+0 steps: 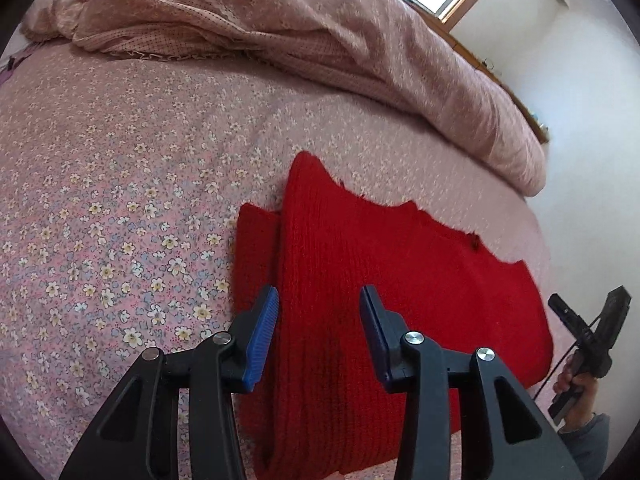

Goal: Fold small clothes
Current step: 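Release the hem with both grippers onto the folded cardigan, then grasp the folded edge of the cardigan with the right gripper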

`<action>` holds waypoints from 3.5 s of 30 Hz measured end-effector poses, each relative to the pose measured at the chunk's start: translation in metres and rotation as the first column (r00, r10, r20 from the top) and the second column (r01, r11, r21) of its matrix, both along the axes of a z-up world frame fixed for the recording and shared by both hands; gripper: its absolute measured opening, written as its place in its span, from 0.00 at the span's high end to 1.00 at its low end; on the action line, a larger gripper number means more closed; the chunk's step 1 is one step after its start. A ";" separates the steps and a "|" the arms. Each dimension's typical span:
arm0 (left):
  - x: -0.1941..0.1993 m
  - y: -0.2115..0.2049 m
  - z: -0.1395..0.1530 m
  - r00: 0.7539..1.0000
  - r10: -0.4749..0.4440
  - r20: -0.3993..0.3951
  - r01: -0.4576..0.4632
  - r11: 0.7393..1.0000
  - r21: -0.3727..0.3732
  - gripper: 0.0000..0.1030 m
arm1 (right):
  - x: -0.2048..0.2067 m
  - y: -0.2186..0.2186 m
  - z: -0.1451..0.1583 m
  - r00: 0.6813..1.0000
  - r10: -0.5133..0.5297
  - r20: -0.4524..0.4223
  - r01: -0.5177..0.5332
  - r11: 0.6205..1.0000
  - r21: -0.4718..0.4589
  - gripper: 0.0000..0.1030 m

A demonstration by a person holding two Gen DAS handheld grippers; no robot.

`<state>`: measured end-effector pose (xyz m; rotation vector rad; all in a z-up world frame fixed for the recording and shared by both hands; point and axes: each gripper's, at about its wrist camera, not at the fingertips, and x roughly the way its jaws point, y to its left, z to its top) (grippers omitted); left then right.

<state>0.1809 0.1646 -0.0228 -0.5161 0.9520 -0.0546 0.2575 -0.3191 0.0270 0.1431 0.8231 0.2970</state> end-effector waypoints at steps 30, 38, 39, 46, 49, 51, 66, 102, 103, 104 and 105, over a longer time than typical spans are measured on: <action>-0.002 -0.014 0.009 1.000 -0.013 0.019 0.011 0.993 0.121 0.89 | -0.001 0.003 -0.017 0.996 0.026 -0.082 -0.032 0.997 -0.069 0.58; -0.006 -0.029 0.026 0.997 -0.055 0.047 0.047 0.986 0.158 0.89 | -0.008 -0.015 -0.025 0.988 0.069 -0.138 -0.068 0.998 0.010 0.36; -0.007 -0.032 0.027 0.997 -0.062 0.048 0.054 0.986 0.161 0.89 | -0.009 -0.018 -0.028 0.985 0.080 -0.155 -0.076 0.997 0.035 0.36; -0.003 -0.060 0.026 0.993 -0.116 0.039 0.105 0.972 0.212 0.89 | -0.015 -0.032 -0.047 0.954 0.145 -0.263 -0.094 0.976 0.197 0.28; -0.001 -0.069 0.025 0.989 -0.140 0.039 0.129 0.968 0.217 0.89 | -0.016 -0.035 -0.060 0.917 0.233 -0.324 -0.112 0.930 0.351 0.24; 0.000 -0.076 0.025 0.987 -0.157 0.038 0.145 0.966 0.215 0.89 | -0.018 -0.037 -0.066 0.900 0.271 -0.341 -0.111 0.900 0.421 0.23; 0.003 -0.133 0.029 0.964 -0.265 0.040 0.251 0.946 0.205 0.89 | -0.004 -0.035 -0.076 0.906 0.268 -0.327 -0.087 0.875 0.477 0.23; 0.013 -0.216 -0.008 0.946 -0.318 -0.061 0.323 0.942 0.090 1.00 | -0.002 -0.021 -0.062 0.926 0.201 -0.320 -0.038 0.892 0.450 0.78; 0.014 -0.216 -0.012 0.949 -0.309 -0.058 0.313 0.946 0.086 1.00 | -0.003 -0.020 -0.057 0.929 0.200 -0.311 -0.040 0.891 0.452 0.78; 0.014 -0.217 -0.011 0.951 -0.304 -0.055 0.308 0.947 0.086 1.00 | -0.003 -0.018 -0.053 0.932 0.199 -0.303 -0.043 0.890 0.453 0.78; 0.014 -0.217 -0.009 0.951 -0.304 -0.059 0.308 0.947 0.092 1.00 | -0.003 -0.016 -0.047 0.935 0.197 -0.295 -0.043 0.890 0.455 0.79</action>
